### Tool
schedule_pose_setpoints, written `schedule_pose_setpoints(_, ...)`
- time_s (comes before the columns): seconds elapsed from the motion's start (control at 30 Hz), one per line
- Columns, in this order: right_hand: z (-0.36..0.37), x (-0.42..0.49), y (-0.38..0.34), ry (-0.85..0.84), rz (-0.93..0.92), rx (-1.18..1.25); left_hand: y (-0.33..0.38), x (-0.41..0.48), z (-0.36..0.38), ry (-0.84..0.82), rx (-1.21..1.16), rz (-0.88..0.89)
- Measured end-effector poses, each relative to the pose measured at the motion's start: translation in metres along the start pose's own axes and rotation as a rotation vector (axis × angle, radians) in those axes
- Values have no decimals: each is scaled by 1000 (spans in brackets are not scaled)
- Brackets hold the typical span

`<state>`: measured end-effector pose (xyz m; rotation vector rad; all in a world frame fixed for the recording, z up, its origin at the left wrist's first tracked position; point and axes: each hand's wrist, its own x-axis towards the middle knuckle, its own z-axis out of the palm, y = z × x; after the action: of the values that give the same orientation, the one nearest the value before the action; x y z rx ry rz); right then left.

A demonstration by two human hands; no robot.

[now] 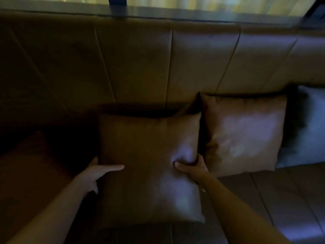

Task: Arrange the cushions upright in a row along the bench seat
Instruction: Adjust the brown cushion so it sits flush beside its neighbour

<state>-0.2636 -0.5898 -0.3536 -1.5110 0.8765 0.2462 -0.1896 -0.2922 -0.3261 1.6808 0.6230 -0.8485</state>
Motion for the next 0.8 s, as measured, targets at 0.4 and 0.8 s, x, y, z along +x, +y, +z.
schedule_pose_setpoints(0.4,-11,49,-39,-53,-85,-53,28,30,6,77,-39,190)
schedule_pose_setpoints(0.8,4,66,-40,23,-57,-38,27,40,6,94,-168,84)
